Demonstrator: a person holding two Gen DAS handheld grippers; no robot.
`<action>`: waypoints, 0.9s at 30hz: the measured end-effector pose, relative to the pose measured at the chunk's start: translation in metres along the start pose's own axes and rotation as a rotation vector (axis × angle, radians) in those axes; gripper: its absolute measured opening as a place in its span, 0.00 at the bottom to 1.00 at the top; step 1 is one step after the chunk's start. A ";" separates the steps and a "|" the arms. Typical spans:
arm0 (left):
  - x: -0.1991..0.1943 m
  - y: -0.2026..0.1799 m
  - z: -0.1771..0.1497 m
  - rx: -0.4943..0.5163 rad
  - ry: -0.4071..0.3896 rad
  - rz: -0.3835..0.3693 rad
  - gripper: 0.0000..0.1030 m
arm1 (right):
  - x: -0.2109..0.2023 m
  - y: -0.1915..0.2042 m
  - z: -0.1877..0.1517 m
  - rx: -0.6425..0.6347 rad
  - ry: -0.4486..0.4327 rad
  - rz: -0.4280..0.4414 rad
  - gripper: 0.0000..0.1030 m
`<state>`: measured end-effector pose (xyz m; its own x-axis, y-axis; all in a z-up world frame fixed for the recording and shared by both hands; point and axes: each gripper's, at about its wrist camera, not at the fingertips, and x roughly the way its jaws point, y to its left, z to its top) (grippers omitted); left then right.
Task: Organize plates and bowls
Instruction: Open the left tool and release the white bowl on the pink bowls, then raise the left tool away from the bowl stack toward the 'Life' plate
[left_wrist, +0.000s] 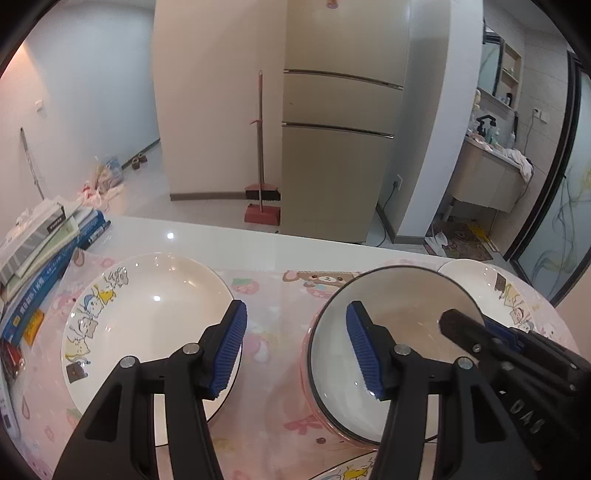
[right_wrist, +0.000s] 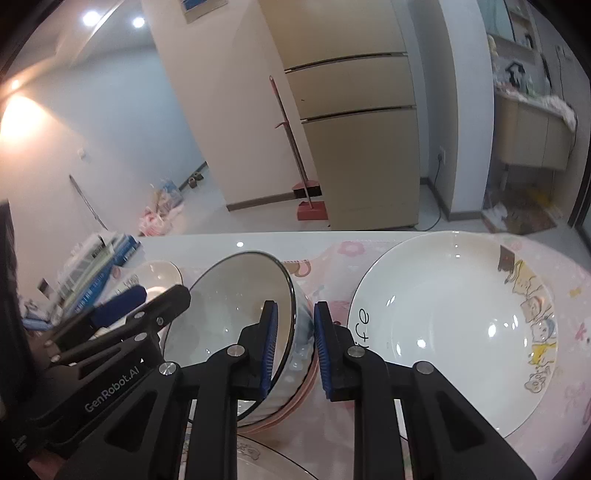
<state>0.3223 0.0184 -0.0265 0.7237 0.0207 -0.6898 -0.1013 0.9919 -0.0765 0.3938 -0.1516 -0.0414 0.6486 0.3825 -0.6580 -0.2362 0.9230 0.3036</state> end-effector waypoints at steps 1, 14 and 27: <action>0.000 0.002 0.000 -0.015 0.005 -0.010 0.38 | -0.002 -0.003 0.001 0.013 -0.007 0.012 0.17; -0.006 0.010 0.006 -0.049 -0.003 -0.043 0.50 | 0.008 -0.012 -0.002 0.029 0.042 0.017 0.11; -0.037 0.003 0.013 0.003 -0.126 -0.026 0.75 | -0.030 0.013 0.006 -0.070 -0.057 -0.037 0.12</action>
<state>0.3042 0.0219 0.0078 0.8061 0.0108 -0.5917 -0.0800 0.9926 -0.0909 0.3761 -0.1508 -0.0134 0.6977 0.3472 -0.6266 -0.2600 0.9378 0.2301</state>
